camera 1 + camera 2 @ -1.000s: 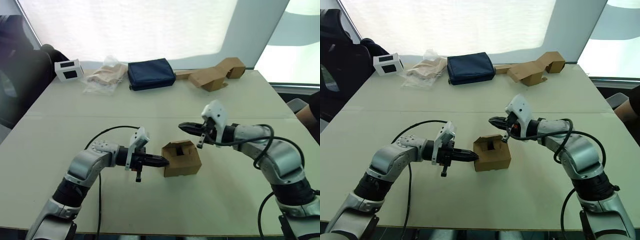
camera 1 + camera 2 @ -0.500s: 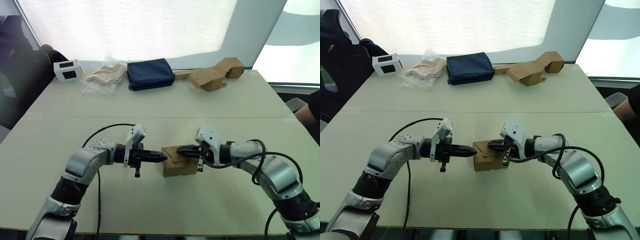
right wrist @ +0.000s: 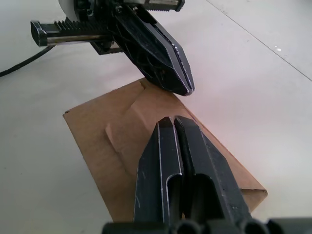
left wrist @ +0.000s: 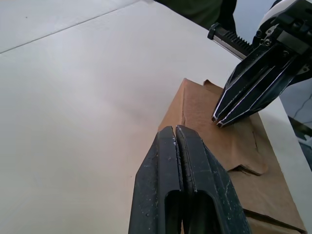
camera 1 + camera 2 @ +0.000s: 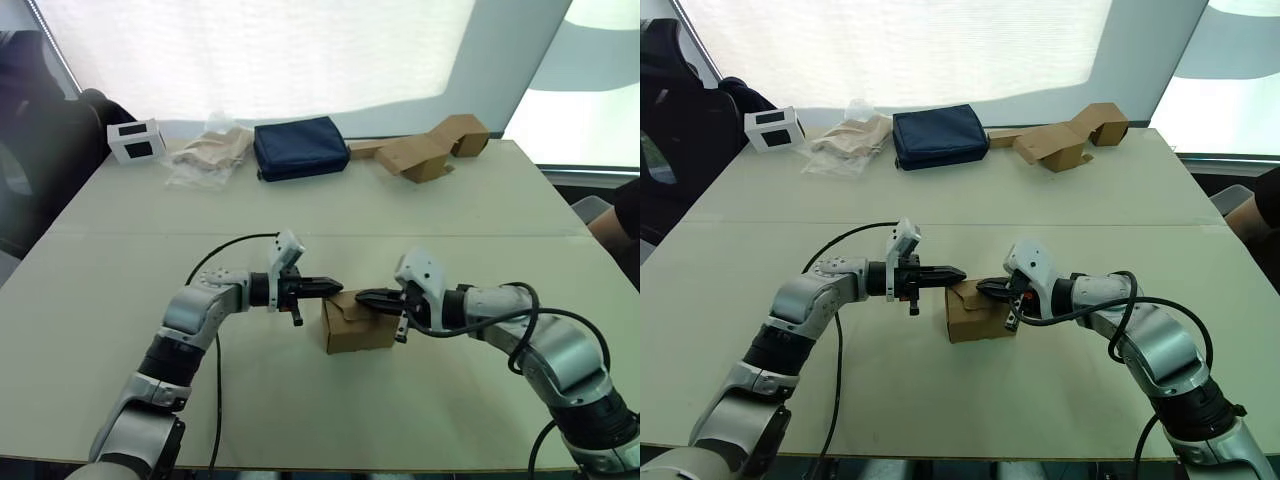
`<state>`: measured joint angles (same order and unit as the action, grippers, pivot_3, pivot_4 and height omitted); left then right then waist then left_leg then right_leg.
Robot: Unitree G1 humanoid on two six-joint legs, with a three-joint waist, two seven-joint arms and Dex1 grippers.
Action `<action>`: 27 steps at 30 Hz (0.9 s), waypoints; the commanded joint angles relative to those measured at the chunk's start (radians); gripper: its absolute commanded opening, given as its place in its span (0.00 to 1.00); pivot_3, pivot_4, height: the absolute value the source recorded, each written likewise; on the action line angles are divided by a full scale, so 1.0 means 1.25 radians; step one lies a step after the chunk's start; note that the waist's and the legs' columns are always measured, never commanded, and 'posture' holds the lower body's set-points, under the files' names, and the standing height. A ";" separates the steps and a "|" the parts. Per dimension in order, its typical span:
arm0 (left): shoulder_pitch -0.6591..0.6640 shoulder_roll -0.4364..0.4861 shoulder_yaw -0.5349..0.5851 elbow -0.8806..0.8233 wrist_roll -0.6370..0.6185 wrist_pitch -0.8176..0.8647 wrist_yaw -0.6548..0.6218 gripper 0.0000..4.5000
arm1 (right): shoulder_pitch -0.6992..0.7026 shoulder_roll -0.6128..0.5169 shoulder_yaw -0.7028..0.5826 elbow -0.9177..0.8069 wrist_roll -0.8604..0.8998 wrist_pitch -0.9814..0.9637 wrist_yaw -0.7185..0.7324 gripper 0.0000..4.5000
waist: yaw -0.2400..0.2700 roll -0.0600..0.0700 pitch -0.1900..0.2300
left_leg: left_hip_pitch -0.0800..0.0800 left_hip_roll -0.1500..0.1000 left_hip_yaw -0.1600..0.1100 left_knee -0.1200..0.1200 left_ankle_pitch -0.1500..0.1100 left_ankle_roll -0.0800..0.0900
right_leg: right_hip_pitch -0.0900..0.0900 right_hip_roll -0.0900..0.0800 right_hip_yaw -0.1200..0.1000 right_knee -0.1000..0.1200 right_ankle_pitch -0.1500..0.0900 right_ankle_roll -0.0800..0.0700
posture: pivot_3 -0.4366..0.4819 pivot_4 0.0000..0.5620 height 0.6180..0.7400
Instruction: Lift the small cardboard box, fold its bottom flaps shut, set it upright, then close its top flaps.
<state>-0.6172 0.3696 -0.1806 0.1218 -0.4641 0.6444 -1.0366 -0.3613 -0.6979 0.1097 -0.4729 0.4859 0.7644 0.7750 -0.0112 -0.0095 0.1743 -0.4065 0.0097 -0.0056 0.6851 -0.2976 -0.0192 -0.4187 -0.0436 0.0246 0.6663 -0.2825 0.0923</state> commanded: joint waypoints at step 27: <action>0.013 -0.011 0.015 -0.027 -0.013 0.024 0.010 0.00 | 0.048 -0.054 0.037 -0.054 -0.045 -0.037 0.033 0.00 | 0.000 0.000 0.000 | 0.000 0.000 0.000 0.000 0.000 0.000 | 0.000 0.000 0.000 0.000 0.000 0.000 | 0.48 0.27 1.00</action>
<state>-0.6073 0.3547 -0.1702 0.1137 -0.4700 0.6686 -1.0233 -0.2859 -0.7656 0.1536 -0.5425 0.4487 0.7392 0.8197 -0.0108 -0.0095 0.1743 -0.4063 0.0095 -0.0058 0.6851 -0.2976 -0.0192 -0.4183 -0.0436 0.0246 0.6662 -0.2826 0.0923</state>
